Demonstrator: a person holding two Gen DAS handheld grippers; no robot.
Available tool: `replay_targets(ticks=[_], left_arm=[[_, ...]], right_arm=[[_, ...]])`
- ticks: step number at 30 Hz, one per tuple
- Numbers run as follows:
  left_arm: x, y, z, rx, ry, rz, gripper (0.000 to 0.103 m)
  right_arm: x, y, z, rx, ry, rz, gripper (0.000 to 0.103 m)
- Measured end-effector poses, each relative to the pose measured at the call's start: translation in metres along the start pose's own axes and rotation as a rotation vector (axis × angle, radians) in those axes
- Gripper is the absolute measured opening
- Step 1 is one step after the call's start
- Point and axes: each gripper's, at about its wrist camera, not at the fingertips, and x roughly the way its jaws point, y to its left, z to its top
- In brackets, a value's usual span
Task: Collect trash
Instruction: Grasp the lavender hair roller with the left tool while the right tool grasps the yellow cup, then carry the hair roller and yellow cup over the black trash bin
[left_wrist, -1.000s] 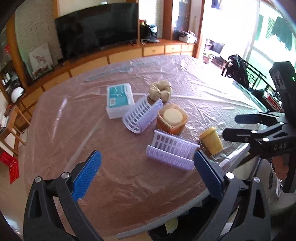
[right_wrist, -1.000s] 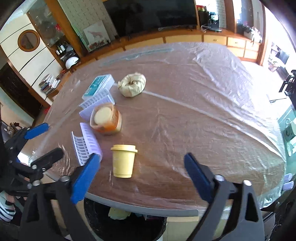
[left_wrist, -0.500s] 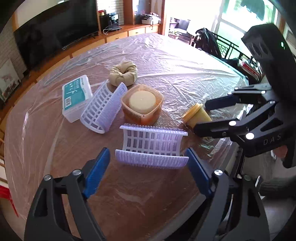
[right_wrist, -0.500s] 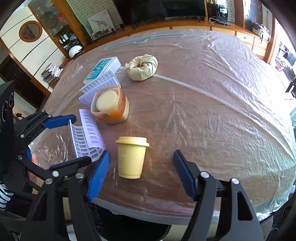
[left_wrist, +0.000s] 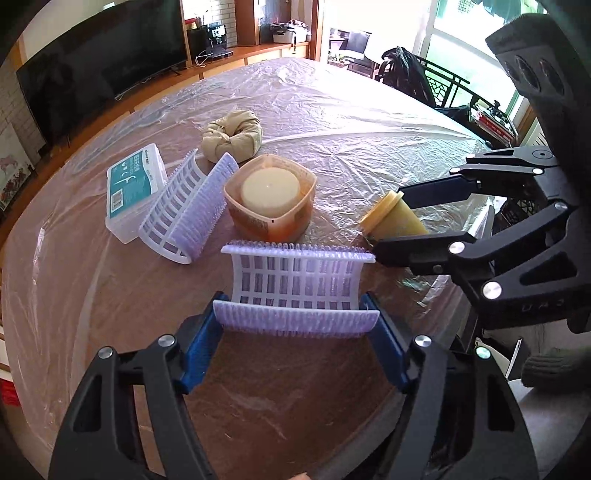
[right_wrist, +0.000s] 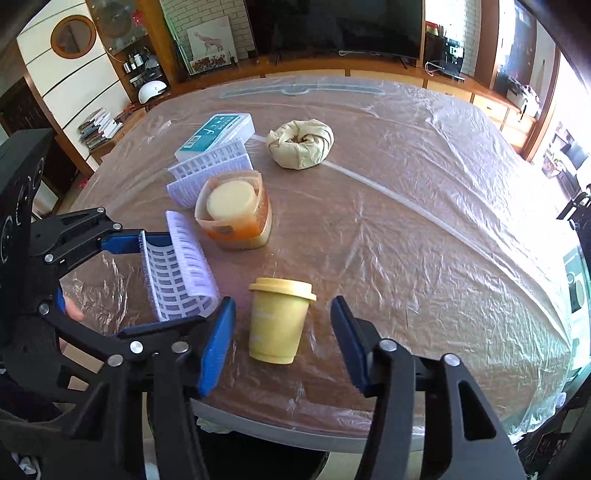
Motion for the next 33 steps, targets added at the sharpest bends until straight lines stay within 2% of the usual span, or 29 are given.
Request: replay_targets(ticks=[3, 17, 33], left_arm=[[-0.001, 0.003, -0.002, -0.011, -0.001, 0.004, 0.072], [-0.032, 0.021, -0.009, -0.153, -0.070, 0.014, 0.072], [-0.052, 0.025, -0.021, -0.266, -0.097, 0.074, 0.072]], right_arm=[[0.001, 0.000, 0.001, -0.006, 0.004, 0.014, 0.034], [-0.016, -0.014, 0.006, 0.080, -0.040, 0.098, 0.034], [-0.030, -0.028, 0.002, 0.112, -0.028, 0.192, 0.034]])
